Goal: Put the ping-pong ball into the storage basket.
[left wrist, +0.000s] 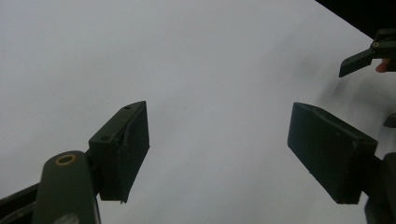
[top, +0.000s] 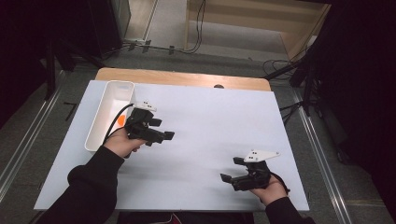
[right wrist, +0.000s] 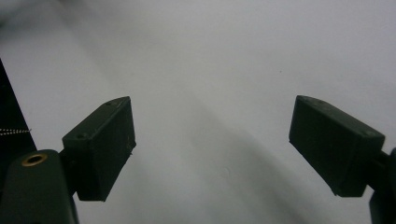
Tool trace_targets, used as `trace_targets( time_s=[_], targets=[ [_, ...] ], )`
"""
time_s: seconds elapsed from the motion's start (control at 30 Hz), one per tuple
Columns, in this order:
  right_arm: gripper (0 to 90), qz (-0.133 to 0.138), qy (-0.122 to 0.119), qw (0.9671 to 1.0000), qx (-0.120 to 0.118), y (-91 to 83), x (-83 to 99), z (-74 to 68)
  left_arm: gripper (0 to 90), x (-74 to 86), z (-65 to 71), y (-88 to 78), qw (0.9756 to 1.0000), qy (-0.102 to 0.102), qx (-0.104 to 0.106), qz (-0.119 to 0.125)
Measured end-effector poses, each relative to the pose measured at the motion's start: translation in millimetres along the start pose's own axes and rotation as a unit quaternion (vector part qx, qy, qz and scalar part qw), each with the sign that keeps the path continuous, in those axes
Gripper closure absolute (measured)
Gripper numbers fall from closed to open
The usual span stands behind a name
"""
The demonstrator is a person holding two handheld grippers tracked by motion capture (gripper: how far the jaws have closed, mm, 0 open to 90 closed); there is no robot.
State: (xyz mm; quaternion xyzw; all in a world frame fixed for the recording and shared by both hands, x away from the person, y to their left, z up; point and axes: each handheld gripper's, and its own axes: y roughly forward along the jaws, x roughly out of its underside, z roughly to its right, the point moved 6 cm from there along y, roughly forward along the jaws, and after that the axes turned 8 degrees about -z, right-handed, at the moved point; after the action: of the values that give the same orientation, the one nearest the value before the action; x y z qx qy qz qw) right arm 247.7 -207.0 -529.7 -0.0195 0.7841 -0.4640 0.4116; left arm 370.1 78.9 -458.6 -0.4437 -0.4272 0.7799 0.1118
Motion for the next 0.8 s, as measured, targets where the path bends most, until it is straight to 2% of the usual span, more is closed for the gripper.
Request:
trace_targets(
  time_s=[0.47, 0.53, 0.6, 0.8],
  targets=[
    [13.2, 0.0, 0.001, 1.0, 0.002, 0.4, 0.1, 0.5, 21.3, 18.7, 3.7, 1.2, 0.9999, 0.01, -0.002, -0.002],
    [13.2, -0.001, 0.001, 1.0, 0.001, 0.3, 0.1, 0.6, 21.3, 20.5, 4.4, 0.5, 0.9999, 0.011, 0.001, 0.001],
    [13.2, -0.001, 0.001, 1.0, 0.001, 0.3, 0.2, 0.7, 21.3, 22.6, 7.5, -0.3, 0.9999, 0.004, 0.013, 0.008],
    [13.2, -0.002, -0.001, 1.0, 0.0, 0.6, 0.2, 0.9, 21.3, 29.3, 11.3, 0.1, 0.9999, 0.009, 0.015, 0.002]
  ],
)
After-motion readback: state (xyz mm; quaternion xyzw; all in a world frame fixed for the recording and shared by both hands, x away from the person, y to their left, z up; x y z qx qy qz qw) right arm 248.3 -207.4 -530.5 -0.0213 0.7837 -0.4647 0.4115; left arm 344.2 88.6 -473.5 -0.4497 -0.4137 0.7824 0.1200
